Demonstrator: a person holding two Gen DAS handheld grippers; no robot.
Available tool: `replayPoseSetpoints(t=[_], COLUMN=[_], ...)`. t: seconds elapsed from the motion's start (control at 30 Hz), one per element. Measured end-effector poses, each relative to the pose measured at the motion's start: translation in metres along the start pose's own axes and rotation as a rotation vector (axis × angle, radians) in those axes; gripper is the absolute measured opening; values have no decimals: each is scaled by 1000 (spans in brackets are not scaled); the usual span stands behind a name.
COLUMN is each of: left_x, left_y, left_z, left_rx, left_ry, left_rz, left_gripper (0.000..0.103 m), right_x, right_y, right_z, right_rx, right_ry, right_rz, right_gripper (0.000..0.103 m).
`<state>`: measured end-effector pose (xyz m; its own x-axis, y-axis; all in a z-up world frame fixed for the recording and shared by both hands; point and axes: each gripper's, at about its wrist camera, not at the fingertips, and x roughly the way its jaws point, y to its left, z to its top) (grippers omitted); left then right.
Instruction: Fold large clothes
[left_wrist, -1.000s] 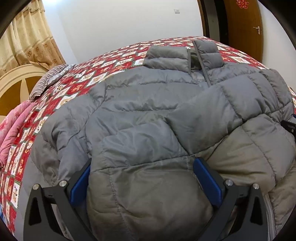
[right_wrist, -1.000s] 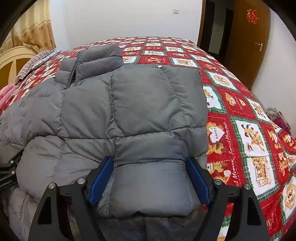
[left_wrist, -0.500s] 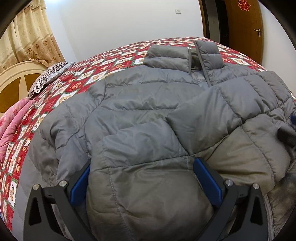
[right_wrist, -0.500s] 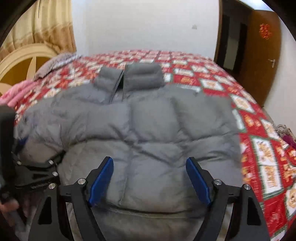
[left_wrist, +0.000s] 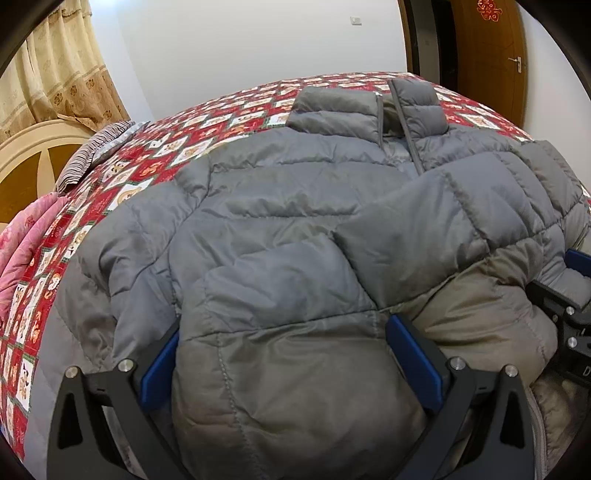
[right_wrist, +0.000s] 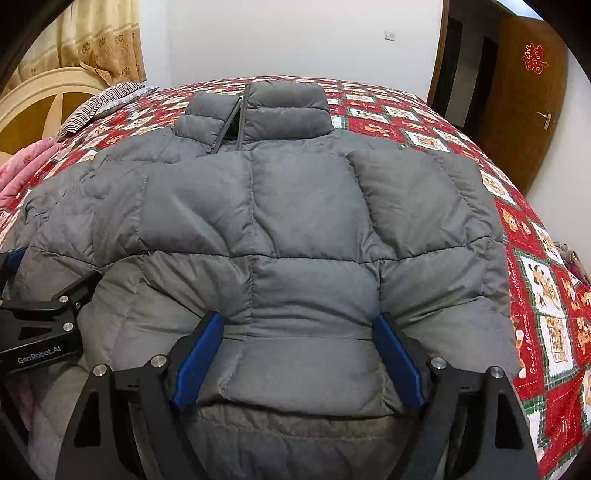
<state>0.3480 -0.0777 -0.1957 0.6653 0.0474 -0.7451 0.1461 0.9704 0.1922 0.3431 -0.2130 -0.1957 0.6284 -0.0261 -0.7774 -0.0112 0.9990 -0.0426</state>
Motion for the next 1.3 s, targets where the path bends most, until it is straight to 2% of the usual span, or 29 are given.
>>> replayPoseSetpoints(t=[0.13,0.2,0.27,0.3,0.37,0.5,0.6,0.7,0.8,0.87,0.97,1.0,1.03,1.07,1.1,1.13,1.17,1.23,1.3], left_x=[-6,-26,-61,-75,-97,-108,-105,-103,-106,-109,-110,-109,-109,-105,-103,-102,-102,-108,-119], left_y=[7,19,46,61,98,173,233,264,264,255,236,234,237,234,239,239,242,251,270], left_z=[6,6,1,-5,-22,-68,-117,-157,-184,-191,-182,-181,-179,-177,-175,-172,-170,-161,-148], left_rx=[11,12,5,-1,-26,-87,-213,-332,-405,-426,-384,-366,-357,-343,-338,-329,-323,-306,-327], left_ry=[28,-17,-90,-111,-137,-86,20,103,124,116,84,74,71,73,75,74,68,54,13], left_rz=[-31,8,41,47,106,232,285,258,207,167,150,143,130,103,92,81,89,183,268], left_gripper=[103,103,103,103,103,103,103,103,103,103,100,89,70,60,40,28,24,17,15], right_x=[0,0,0,0,-1,-1,-1,-2,-10,-23,-47,-54,-61,-64,-68,-71,-72,-74,-75], right_y=[0,0,0,0,1,2,3,4,8,10,13,13,13,13,11,8,6,-1,-4], right_z=[-2,-2,-3,-3,-3,-3,-2,-2,-3,-5,-11,-14,-17,-20,-22,-26,-28,-35,-38], right_rx=[2,3,3,4,0,-4,-8,-12,-40,-64,-101,-114,-125,-131,-135,-134,-129,-114,-106], right_ry=[-9,-12,-14,-14,-16,-17,-18,-19,-25,-36,-69,-75,-82,-89,-95,-102,-105,-111,-112], right_rz=[-6,-8,-8,-8,-13,-20,-24,-30,-54,-63,-45,-39,-34,-35,-38,-42,-42,-45,-45], right_gripper=[85,85,85,85,85,85,86,86,86,86,86,86,86,86,86,86,86,86,86])
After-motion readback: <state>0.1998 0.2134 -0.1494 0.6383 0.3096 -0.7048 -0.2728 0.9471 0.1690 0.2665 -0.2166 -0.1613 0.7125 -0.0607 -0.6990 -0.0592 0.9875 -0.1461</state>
